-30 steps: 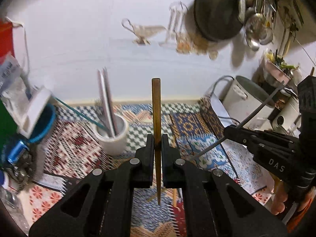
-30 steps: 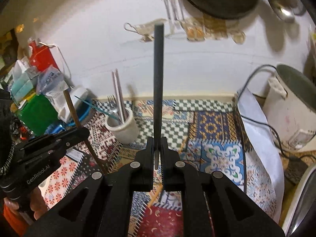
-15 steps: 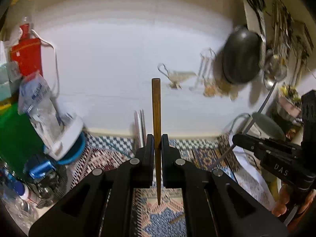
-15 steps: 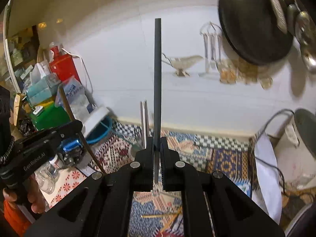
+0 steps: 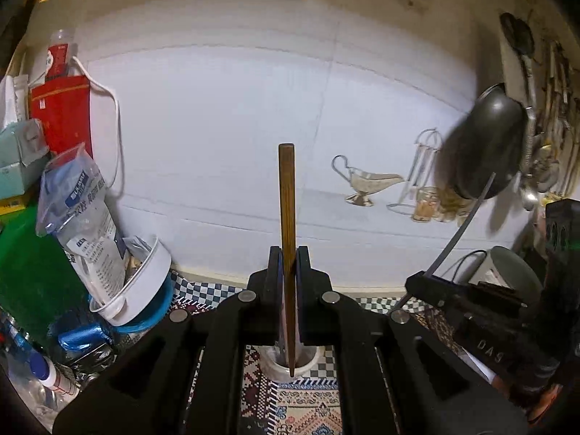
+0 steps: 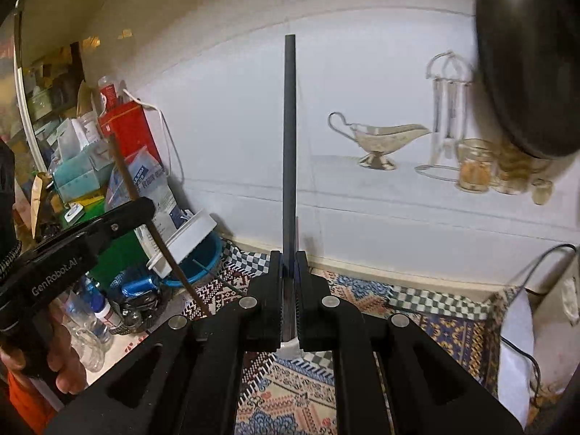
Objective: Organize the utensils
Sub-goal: 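Lift both chopsticks and carry them above the white cup, then lower both chopsticks into the cup and open both tools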
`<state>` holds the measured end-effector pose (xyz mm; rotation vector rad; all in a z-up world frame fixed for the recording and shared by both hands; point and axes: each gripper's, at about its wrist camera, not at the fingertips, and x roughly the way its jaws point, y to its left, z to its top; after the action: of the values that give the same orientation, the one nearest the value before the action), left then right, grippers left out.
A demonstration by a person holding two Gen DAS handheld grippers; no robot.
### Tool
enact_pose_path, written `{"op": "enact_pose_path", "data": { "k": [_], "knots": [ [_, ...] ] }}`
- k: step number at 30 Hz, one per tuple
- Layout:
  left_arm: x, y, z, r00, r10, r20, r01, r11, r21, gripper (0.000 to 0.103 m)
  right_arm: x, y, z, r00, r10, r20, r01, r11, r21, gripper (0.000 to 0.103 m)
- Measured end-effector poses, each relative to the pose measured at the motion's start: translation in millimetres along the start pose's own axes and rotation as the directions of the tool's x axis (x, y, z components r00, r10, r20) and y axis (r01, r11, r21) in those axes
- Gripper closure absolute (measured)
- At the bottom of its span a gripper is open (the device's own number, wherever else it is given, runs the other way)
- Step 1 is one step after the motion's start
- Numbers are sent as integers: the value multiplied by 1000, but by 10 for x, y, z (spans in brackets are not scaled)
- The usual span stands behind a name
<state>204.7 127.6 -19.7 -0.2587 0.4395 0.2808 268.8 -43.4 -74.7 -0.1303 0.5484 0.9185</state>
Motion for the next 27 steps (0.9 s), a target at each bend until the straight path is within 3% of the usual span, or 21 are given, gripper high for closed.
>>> {"op": "enact_pose_path", "data": {
  "k": [13, 27],
  "knots": [
    [801, 90, -172, 996, 33, -80, -35, 999, -19, 98, 785, -125, -158, 989, 26, -148, -20, 999, 38, 97],
    [1297, 198, -606, 971, 46, -234, -51, 999, -15, 98, 1233, -231, -420, 959, 0, -284, 9, 999, 31, 97]
  ]
}}
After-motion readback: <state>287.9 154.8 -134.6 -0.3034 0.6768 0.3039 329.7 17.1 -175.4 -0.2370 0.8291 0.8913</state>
